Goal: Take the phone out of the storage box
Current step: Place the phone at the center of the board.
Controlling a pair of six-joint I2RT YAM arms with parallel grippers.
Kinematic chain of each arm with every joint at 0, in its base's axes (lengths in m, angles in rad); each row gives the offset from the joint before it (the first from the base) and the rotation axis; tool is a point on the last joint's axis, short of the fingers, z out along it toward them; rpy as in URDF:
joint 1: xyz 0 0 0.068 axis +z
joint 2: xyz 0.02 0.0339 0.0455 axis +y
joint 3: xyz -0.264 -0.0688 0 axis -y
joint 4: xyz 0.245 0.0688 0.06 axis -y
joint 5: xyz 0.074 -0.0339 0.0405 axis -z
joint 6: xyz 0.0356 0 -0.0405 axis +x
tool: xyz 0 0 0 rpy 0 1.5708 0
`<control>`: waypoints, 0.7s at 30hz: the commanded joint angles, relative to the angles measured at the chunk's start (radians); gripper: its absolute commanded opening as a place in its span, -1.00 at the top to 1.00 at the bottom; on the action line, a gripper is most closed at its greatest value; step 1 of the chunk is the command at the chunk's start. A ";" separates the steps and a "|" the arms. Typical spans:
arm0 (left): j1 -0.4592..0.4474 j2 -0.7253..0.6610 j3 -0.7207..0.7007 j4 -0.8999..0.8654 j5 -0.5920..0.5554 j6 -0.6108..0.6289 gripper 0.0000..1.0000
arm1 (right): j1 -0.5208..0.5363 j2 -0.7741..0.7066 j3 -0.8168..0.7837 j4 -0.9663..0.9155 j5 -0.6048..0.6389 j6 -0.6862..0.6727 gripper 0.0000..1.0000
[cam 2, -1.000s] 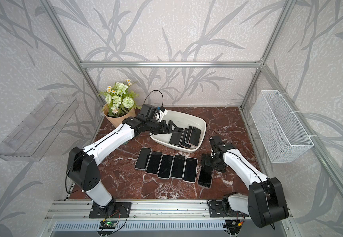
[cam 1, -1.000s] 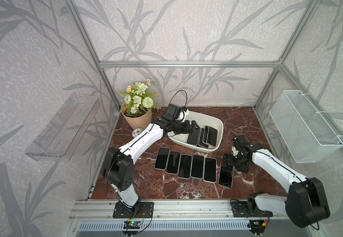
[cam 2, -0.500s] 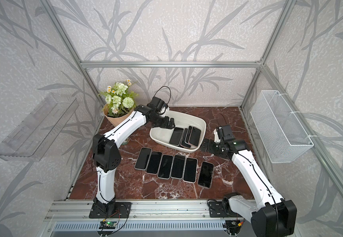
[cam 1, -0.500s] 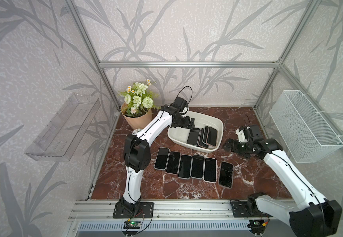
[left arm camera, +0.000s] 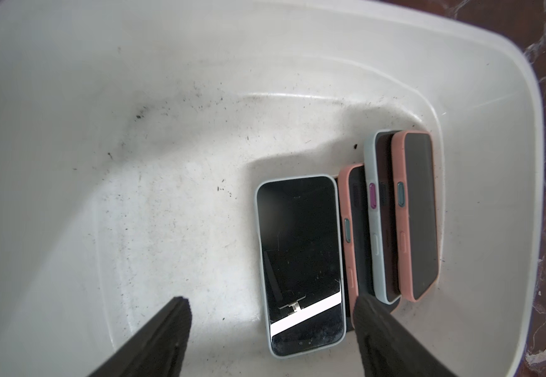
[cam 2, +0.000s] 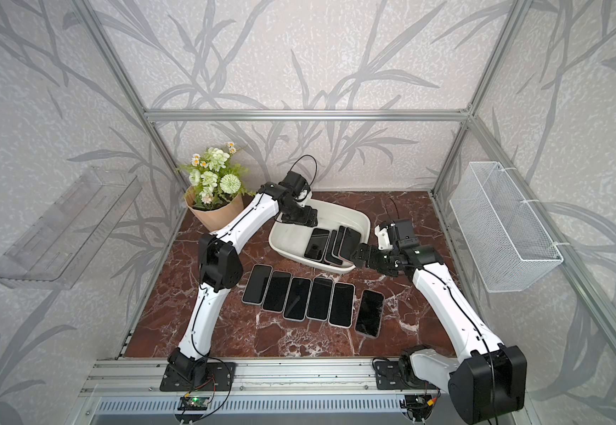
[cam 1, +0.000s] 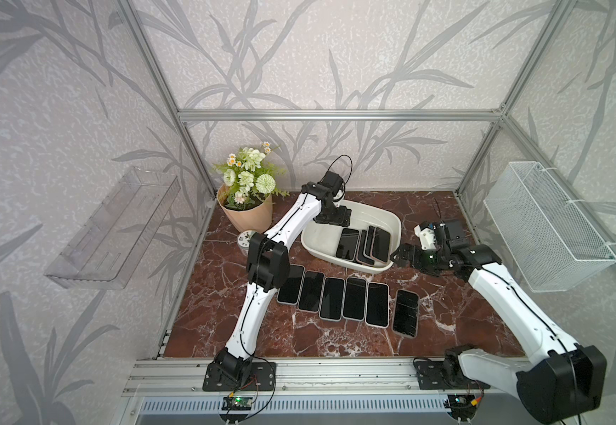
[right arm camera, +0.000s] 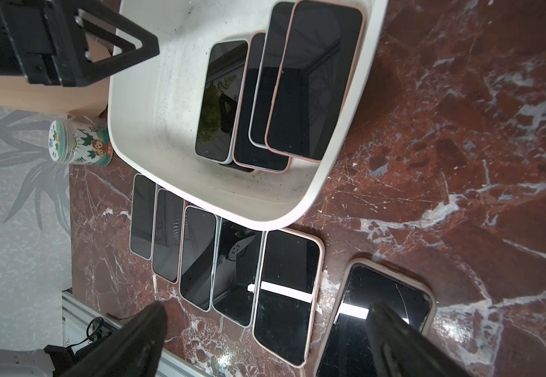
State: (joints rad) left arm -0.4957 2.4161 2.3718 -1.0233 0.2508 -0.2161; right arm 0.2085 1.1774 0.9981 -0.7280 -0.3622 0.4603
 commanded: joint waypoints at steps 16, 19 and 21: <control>-0.075 0.082 -0.095 0.326 0.539 -0.209 -0.36 | -0.009 0.038 -0.045 0.054 -0.024 -0.015 -0.98; -0.087 0.113 -0.069 0.324 0.543 -0.222 -0.30 | -0.009 0.036 -0.049 0.053 -0.021 -0.016 -0.99; -0.092 0.133 -0.048 0.312 0.542 -0.227 -0.28 | -0.010 0.033 -0.052 0.052 -0.018 -0.017 -0.98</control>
State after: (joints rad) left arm -0.5823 2.4977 2.2856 -0.7246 0.7574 -0.4198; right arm 0.2035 1.2129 0.9596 -0.6846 -0.3763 0.4538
